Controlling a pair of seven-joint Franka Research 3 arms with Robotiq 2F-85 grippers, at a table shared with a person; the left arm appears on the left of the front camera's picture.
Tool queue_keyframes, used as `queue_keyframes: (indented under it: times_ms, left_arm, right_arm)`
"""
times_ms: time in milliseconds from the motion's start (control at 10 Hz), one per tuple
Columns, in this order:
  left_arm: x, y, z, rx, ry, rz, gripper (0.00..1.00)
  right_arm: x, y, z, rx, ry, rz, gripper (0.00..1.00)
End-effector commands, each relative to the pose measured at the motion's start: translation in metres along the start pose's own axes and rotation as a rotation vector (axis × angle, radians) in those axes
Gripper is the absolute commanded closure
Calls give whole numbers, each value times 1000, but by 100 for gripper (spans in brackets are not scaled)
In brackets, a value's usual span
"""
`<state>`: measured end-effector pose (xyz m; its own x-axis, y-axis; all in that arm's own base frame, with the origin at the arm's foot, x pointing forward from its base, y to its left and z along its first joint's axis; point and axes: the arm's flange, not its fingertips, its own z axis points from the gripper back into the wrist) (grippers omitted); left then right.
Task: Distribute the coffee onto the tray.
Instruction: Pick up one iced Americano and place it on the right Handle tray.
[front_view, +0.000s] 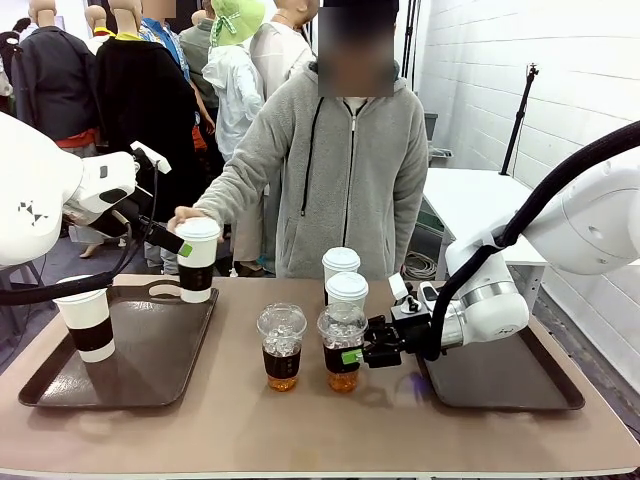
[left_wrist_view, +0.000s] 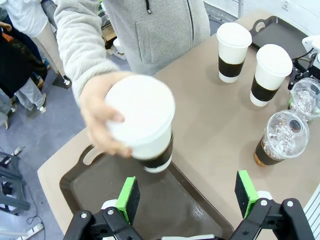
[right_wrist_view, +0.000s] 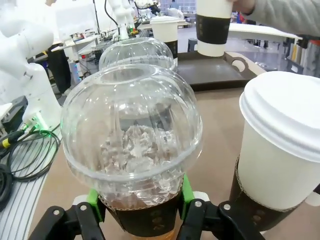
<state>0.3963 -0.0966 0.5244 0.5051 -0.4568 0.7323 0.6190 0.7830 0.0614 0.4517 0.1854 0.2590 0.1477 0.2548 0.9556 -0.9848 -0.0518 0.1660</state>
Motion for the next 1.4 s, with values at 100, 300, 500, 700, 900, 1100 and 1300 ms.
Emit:
queue_keyframes:
  times_ms: [100, 300, 500, 700, 900, 1100, 1300]
  left_arm:
    - [1, 2, 0, -1, 8, 3, 0]
    - [1, 2, 0, -1, 8, 3, 0]
    - [1, 2, 0, -1, 8, 3, 0]
    - [1, 2, 0, -1, 8, 3, 0]
    - [1, 2, 0, -1, 8, 3, 0]
    - [1, 2, 0, -1, 8, 3, 0]
    - [1, 2, 0, -1, 8, 3, 0]
  right_arm:
    - [16, 19, 35, 29, -50, -12, 35]
    - [31, 33, 76, -16, -37, 7, 35]
    - [41, 39, 117, -49, -35, -9, 35]
    - [42, 39, 157, -109, -77, -36, 35]
    - [39, 38, 176, -154, -105, -44, 35]
    - [40, 44, 173, -140, -101, -18, 35]
    - [31, 38, 183, -168, -72, -34, 35]
